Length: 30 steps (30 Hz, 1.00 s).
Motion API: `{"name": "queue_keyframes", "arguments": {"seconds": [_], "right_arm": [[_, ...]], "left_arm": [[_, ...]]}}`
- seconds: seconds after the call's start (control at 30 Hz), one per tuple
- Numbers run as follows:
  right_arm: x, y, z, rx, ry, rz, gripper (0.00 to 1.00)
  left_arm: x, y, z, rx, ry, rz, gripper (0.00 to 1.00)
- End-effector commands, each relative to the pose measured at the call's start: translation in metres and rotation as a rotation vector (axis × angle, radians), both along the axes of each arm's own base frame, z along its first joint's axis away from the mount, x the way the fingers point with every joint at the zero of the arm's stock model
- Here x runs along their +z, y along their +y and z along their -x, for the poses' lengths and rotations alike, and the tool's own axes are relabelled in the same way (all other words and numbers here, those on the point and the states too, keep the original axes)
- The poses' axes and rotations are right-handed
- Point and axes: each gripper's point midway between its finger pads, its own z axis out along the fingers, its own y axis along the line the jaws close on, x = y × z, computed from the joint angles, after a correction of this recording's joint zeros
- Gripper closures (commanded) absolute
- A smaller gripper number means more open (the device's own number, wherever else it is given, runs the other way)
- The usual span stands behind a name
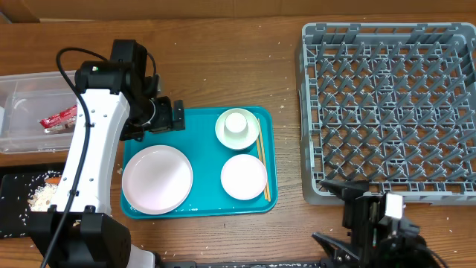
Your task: Sort waste into correct bins and load items into the dishwasher
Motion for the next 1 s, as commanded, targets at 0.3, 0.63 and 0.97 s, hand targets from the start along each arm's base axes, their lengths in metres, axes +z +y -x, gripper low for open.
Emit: {"name": "queue_keyframes", "arguments": {"seconds": [0.3,0.63,0.97], "right_arm": [[0.082,-0.001,-0.061,-0.091,0.364,0.171,0.00],[-0.005,-0.011,-0.115,-0.297,0.991,0.662,0.00],[-0.041,0.117,-0.084,0.278,1.010,0.820,0.00]], "left_arm": [[-0.002,0.032,-0.006,0.143,-0.017,-0.149,0.00],[-0.001,0.042,-0.012,0.155,-0.044,-0.190,0.00],[-0.001,0.042,-0.016,0.151,-0.060,-0.192,0.00]]}}
